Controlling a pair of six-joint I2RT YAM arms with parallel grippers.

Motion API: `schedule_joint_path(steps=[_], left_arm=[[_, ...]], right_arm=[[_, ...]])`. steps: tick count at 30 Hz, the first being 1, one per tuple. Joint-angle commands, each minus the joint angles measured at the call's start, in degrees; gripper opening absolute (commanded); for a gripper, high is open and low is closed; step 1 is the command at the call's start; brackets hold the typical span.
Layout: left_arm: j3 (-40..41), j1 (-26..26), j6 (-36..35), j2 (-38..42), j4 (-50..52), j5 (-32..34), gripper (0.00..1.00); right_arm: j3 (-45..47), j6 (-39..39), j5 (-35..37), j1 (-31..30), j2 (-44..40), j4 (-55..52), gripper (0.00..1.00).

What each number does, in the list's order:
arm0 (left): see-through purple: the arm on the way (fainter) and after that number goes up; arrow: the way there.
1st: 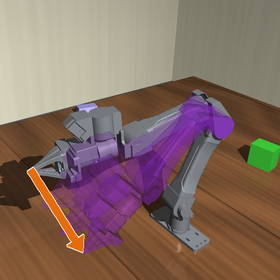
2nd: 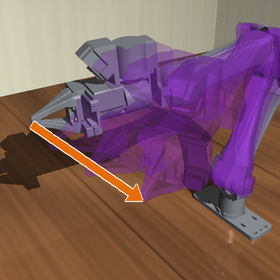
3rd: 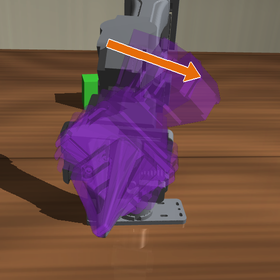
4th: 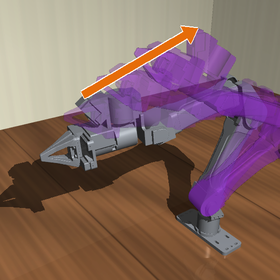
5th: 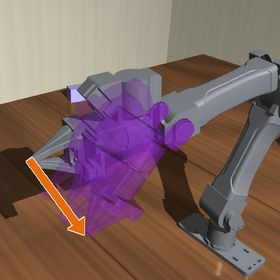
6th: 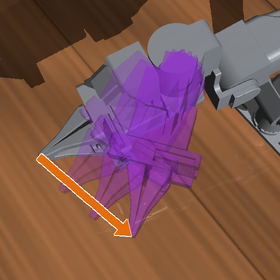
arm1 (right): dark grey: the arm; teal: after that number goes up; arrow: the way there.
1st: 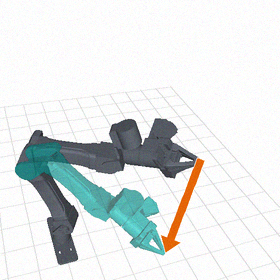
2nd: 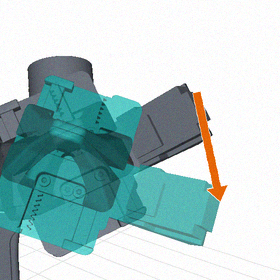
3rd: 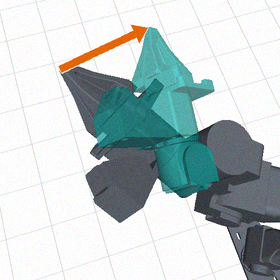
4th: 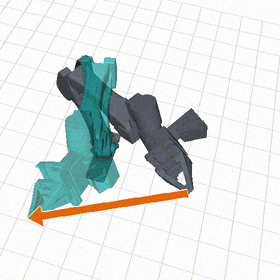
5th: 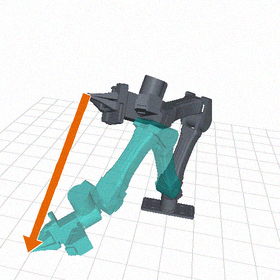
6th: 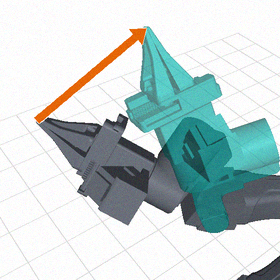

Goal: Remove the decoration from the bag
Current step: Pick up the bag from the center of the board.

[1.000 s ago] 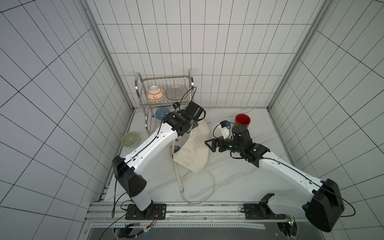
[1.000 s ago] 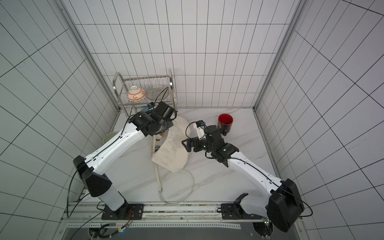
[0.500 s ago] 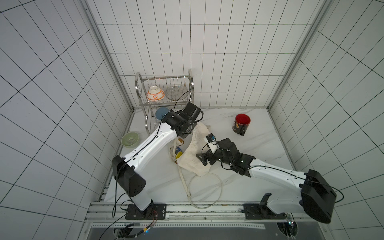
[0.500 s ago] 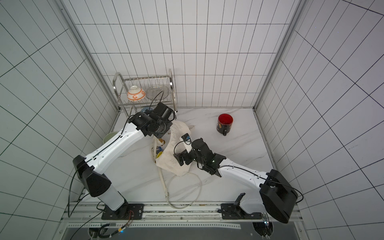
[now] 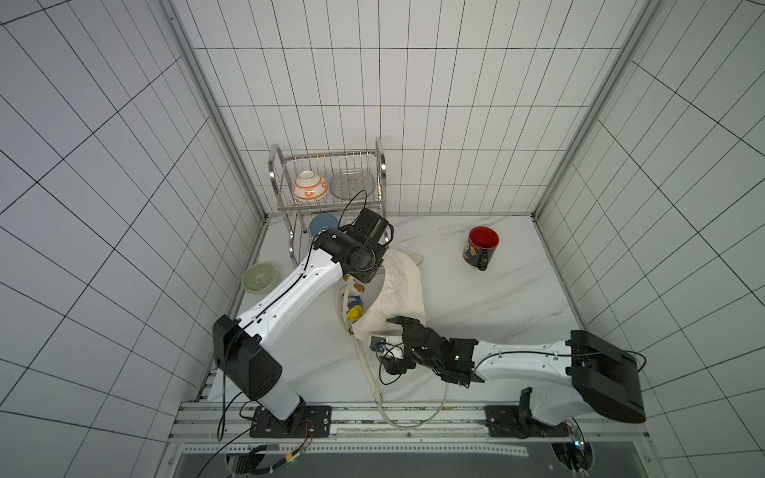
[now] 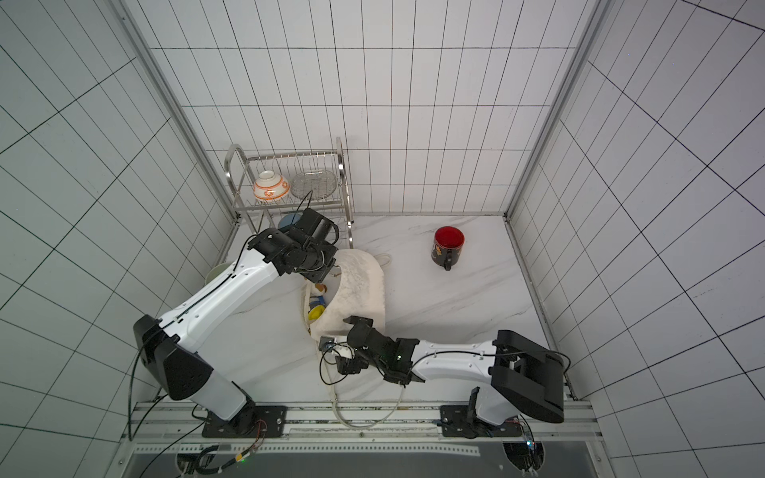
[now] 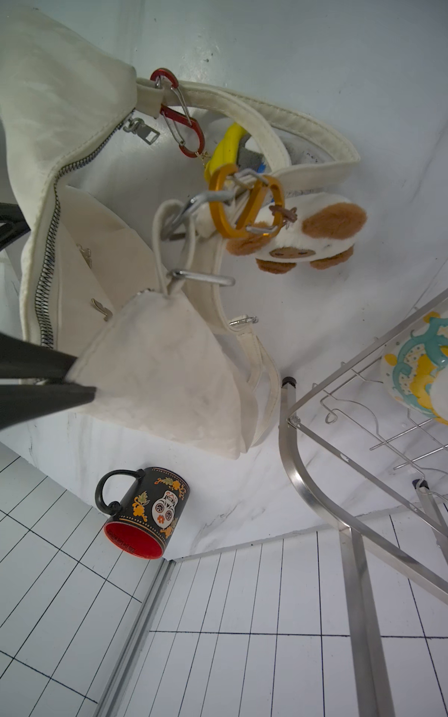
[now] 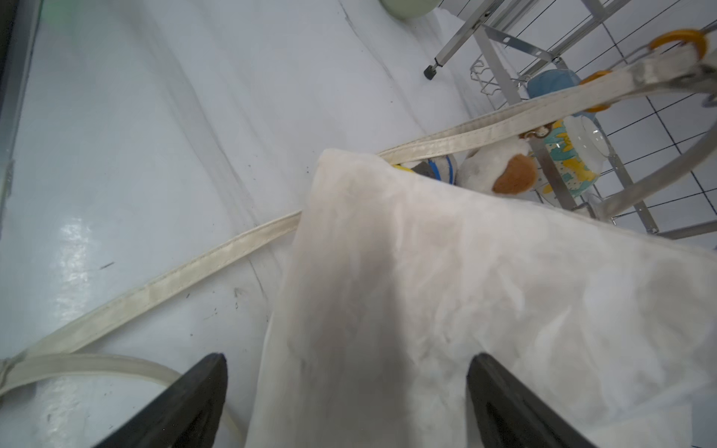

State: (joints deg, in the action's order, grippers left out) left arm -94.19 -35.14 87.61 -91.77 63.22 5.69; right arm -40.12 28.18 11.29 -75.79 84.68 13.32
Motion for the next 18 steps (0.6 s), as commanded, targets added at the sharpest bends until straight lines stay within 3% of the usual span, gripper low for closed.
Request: schedule_joint_path(steps=[1, 6, 10, 14, 18], left_arm=[[-0.89, 0.33, 1.60, 1.64, -0.70, -0.75, 0.00], [-0.09, 0.51, 2.15, 1.81, -0.44, -1.33, 0.00], [1.93, 0.41, 3.09, 1.86, -0.61, -2.27, 0.00], [3.60, 0.39, 3.27, 1.92, -0.60, -2.79, 0.00], [4.34, 0.79, 0.86, 1.95, -0.95, -2.31, 0.00]], right_arm=[[-2.75, 6.87, 5.85, -1.22, 2.64, 0.86, 1.00], [-5.48, 7.43, 17.53, -3.05, 7.64, 1.92, 0.96], [-6.15, 7.35, 22.79, -3.05, 8.46, 3.47, 0.69], [-4.33, 5.71, 23.66, -3.03, 6.83, 6.20, 0.25], [-1.89, 4.37, 18.97, -2.83, 0.15, 8.31, 0.02]])
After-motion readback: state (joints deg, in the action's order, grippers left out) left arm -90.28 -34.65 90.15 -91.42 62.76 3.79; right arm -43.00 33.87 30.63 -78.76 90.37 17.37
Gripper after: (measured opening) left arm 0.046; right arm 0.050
